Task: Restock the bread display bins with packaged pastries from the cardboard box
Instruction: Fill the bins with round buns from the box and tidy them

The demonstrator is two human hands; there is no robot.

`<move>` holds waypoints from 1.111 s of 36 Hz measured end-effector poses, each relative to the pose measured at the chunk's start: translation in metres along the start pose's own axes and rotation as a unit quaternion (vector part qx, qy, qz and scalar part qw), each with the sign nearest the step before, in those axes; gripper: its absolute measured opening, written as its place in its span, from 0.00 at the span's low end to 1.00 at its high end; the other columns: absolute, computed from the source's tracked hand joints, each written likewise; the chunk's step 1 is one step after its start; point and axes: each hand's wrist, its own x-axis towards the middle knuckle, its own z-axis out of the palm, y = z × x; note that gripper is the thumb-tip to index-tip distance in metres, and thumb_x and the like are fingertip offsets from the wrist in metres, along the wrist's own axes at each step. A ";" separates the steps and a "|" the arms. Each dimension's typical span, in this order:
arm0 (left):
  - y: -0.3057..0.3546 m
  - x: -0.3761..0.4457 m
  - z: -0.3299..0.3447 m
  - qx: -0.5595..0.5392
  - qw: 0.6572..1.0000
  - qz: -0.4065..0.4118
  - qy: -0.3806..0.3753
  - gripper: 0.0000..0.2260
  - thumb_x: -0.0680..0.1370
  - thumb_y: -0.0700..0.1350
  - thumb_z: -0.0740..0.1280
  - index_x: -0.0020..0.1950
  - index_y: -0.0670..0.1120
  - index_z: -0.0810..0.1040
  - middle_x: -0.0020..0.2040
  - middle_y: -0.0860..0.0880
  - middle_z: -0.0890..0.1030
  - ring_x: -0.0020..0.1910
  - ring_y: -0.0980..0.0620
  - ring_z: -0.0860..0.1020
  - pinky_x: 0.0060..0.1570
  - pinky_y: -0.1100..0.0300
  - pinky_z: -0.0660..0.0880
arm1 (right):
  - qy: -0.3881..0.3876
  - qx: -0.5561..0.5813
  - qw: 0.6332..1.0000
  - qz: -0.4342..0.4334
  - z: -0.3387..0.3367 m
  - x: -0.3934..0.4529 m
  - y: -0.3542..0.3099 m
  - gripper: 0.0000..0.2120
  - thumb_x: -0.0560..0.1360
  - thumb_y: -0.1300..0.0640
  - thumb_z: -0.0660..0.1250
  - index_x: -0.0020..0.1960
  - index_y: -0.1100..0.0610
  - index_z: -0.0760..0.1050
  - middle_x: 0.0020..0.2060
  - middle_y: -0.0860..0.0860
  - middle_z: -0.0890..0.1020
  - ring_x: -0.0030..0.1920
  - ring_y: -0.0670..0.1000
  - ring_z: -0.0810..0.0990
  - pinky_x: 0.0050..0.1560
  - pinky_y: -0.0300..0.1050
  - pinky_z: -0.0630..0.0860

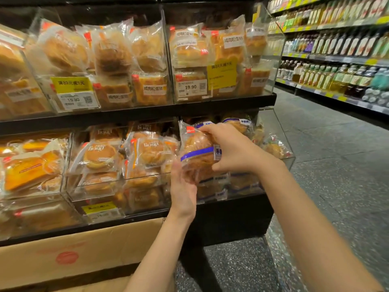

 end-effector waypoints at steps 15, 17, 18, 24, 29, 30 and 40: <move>-0.020 0.033 0.012 0.617 0.739 0.252 -0.097 0.25 0.79 0.52 0.63 0.75 0.51 0.62 0.78 0.54 0.54 0.77 0.56 0.43 0.74 0.61 0.39 | 0.113 -0.017 0.971 0.212 -0.024 -0.021 0.088 0.32 0.67 0.66 0.71 0.69 0.56 0.67 0.66 0.56 0.69 0.72 0.58 0.61 0.69 0.49 0.63; -0.019 0.038 0.011 0.676 0.690 0.233 -0.111 0.28 0.80 0.55 0.61 0.78 0.53 0.55 0.79 0.53 0.47 0.77 0.55 0.38 0.75 0.55 0.39 | 0.081 -0.045 0.972 0.218 -0.009 -0.014 0.090 0.34 0.70 0.66 0.69 0.73 0.53 0.63 0.73 0.56 0.61 0.77 0.56 0.49 0.75 0.51 0.52; -0.019 0.039 0.010 0.696 0.674 0.220 -0.115 0.29 0.80 0.57 0.60 0.78 0.54 0.52 0.79 0.53 0.46 0.77 0.54 0.37 0.74 0.54 0.38 | 0.075 -0.075 0.969 0.224 -0.001 -0.011 0.090 0.35 0.71 0.66 0.68 0.75 0.51 0.61 0.76 0.56 0.57 0.78 0.55 0.45 0.76 0.53 0.48; -0.019 0.041 0.005 0.764 0.609 0.168 -0.132 0.31 0.80 0.58 0.59 0.78 0.56 0.47 0.79 0.49 0.43 0.76 0.48 0.37 0.74 0.50 0.37 | 0.107 -0.141 0.957 0.229 0.016 0.001 0.078 0.43 0.73 0.64 0.68 0.79 0.48 0.47 0.78 0.56 0.47 0.78 0.55 0.41 0.77 0.55 0.44; -0.014 0.043 0.008 0.753 0.621 0.182 -0.120 0.29 0.78 0.57 0.63 0.76 0.56 0.56 0.77 0.48 0.52 0.74 0.48 0.44 0.76 0.46 0.46 | -0.006 -0.103 0.976 0.190 0.017 -0.001 0.082 0.41 0.74 0.56 0.65 0.78 0.43 0.45 0.78 0.51 0.43 0.77 0.52 0.35 0.76 0.59 0.44; -0.014 0.044 0.008 0.752 0.620 0.189 -0.118 0.29 0.78 0.57 0.63 0.76 0.56 0.56 0.76 0.48 0.53 0.74 0.48 0.45 0.76 0.46 0.46 | -0.025 -0.118 0.974 0.191 0.020 -0.001 0.083 0.41 0.75 0.53 0.64 0.78 0.43 0.42 0.78 0.52 0.40 0.76 0.52 0.33 0.76 0.60 0.40; -0.025 0.051 0.003 0.780 0.581 0.171 -0.156 0.38 0.76 0.63 0.63 0.78 0.59 0.43 0.77 0.48 0.34 0.75 0.50 0.32 0.70 0.52 0.33 | 0.026 -0.156 0.966 0.206 0.051 0.007 0.091 0.45 0.73 0.45 0.63 0.76 0.40 0.33 0.76 0.55 0.32 0.74 0.57 0.28 0.72 0.67 0.35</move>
